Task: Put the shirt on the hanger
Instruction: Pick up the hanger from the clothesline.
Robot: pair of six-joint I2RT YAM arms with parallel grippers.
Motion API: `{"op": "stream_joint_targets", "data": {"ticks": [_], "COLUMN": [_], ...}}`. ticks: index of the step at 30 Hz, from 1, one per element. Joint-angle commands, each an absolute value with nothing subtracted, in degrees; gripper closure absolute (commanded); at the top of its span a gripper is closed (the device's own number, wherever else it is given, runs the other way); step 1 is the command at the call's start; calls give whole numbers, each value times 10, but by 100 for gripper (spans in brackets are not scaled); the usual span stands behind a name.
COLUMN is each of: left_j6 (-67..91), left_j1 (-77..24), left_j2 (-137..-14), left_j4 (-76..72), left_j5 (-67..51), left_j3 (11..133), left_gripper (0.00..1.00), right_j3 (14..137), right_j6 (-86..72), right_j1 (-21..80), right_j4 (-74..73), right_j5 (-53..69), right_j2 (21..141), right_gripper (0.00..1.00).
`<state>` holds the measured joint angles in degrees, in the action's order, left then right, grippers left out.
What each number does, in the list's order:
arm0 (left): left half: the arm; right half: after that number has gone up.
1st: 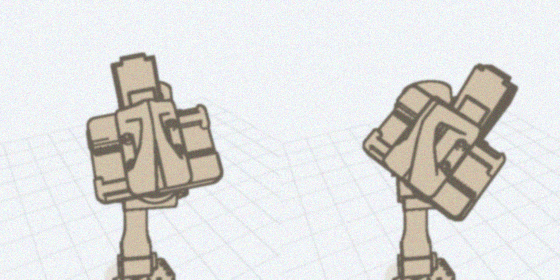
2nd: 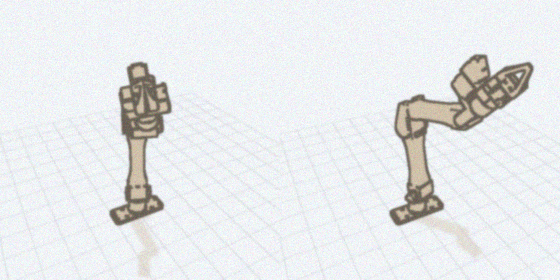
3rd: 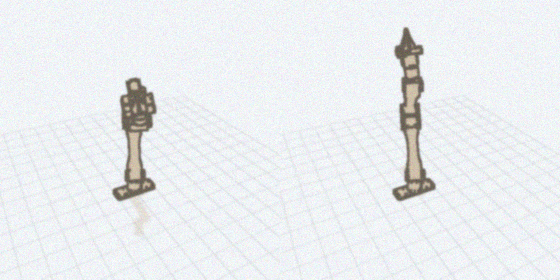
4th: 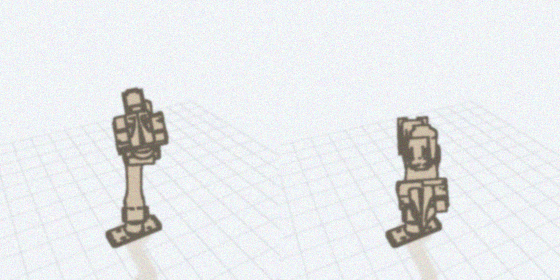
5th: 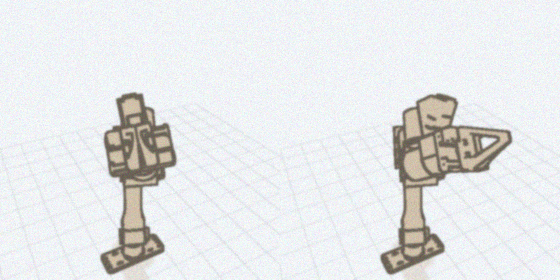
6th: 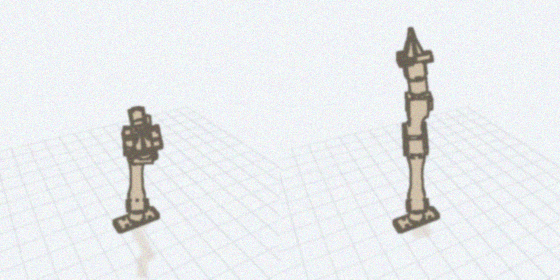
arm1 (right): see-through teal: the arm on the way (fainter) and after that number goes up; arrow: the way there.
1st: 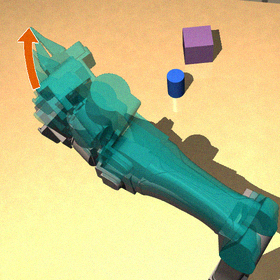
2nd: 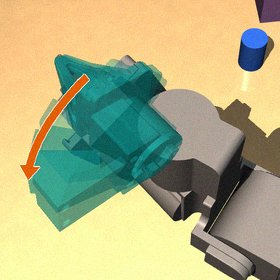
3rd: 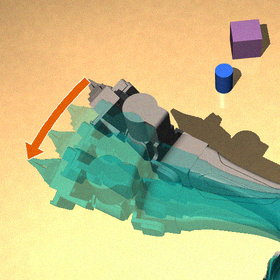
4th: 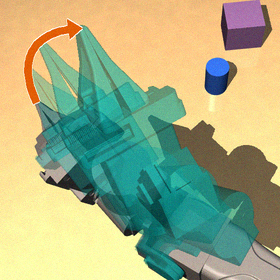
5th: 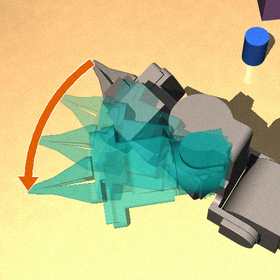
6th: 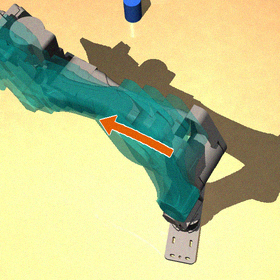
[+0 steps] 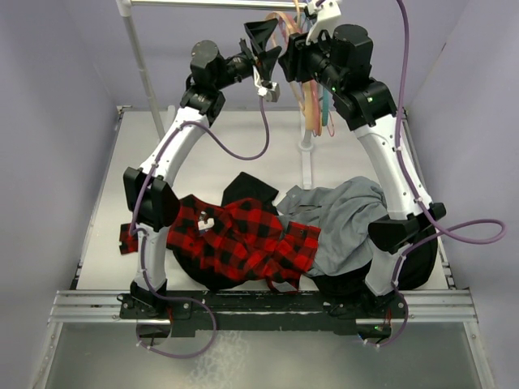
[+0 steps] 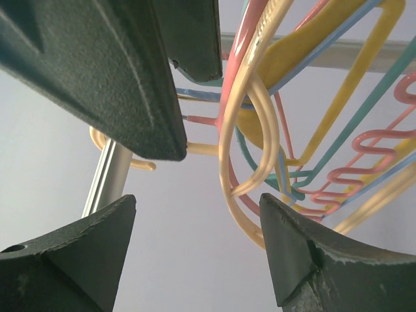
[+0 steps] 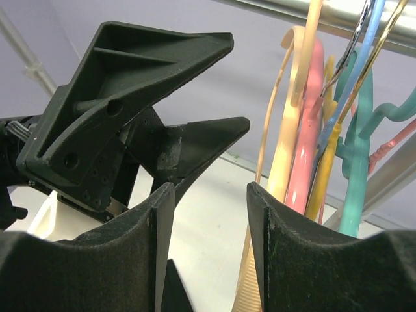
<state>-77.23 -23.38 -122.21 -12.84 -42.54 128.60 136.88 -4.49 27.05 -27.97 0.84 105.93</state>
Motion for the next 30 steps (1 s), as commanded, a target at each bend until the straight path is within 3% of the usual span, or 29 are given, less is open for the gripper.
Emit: {"op": "stream_joint_targets", "data": {"ticks": [1,12,18,25,27,30], "left_j6": [-782,-786,-789,-792,-795,-796], "left_j1": [-228,-224,-223,-221,-221,-220], "left_j2": [-1179,-1174,-1173,-1172,-1172,-1170], "left_j4": [-153,-153,-155,-154,-155,-155], "left_j5": [-423,-423,-423,-423,-423,-423], "left_j3": [1284,1276,1274,1271,1270,1267], "left_gripper": [20,20,20,20,20,20], "right_j3": [1369,1363,1367,1369,1367,1365], "right_j6": [-50,-23,-10,-3,-1,5], "right_j1": [272,273,278,280,280,280], "right_j4": [-280,-290,-292,-293,-291,-287], "right_j5": [-5,-94,-111,-115,-118,-125], "right_j2": [1049,1063,1072,1075,1076,1077], "right_gripper": [50,52,63,48,48,55]}}
